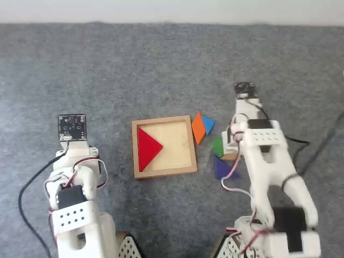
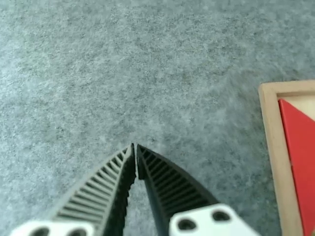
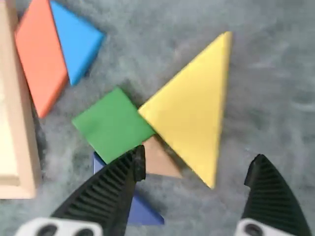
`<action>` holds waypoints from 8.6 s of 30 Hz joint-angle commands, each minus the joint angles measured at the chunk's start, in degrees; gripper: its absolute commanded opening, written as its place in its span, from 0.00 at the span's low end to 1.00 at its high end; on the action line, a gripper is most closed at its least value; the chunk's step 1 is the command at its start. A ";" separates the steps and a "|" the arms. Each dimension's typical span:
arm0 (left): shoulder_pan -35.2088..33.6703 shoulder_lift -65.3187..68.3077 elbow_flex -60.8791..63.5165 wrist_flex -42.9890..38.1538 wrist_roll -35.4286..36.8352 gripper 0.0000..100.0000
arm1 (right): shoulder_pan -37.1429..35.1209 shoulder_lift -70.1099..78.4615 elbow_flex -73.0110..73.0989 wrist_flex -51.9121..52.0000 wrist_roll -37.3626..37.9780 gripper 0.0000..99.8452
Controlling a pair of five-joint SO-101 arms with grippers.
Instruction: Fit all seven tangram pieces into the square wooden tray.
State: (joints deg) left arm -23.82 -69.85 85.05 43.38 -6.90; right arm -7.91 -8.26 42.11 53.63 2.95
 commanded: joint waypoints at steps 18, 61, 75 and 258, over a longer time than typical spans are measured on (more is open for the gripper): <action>-2.29 0.18 -2.77 0.97 -3.60 0.01 | 6.64 13.76 -17.32 -1.01 5.63 0.07; -2.29 0.18 -2.77 1.05 -3.69 0.01 | -2.68 30.20 -33.67 2.07 -20.75 0.32; -2.37 0.18 -2.77 1.05 -3.69 0.01 | -2.33 30.20 -33.93 2.77 -16.79 0.32; -2.55 0.18 -2.77 1.05 -3.78 0.01 | 5.23 27.74 -56.53 46.90 15.74 0.31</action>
State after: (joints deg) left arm -26.11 -69.85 85.05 44.09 -10.07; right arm -2.99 29.10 -20.84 100.04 14.81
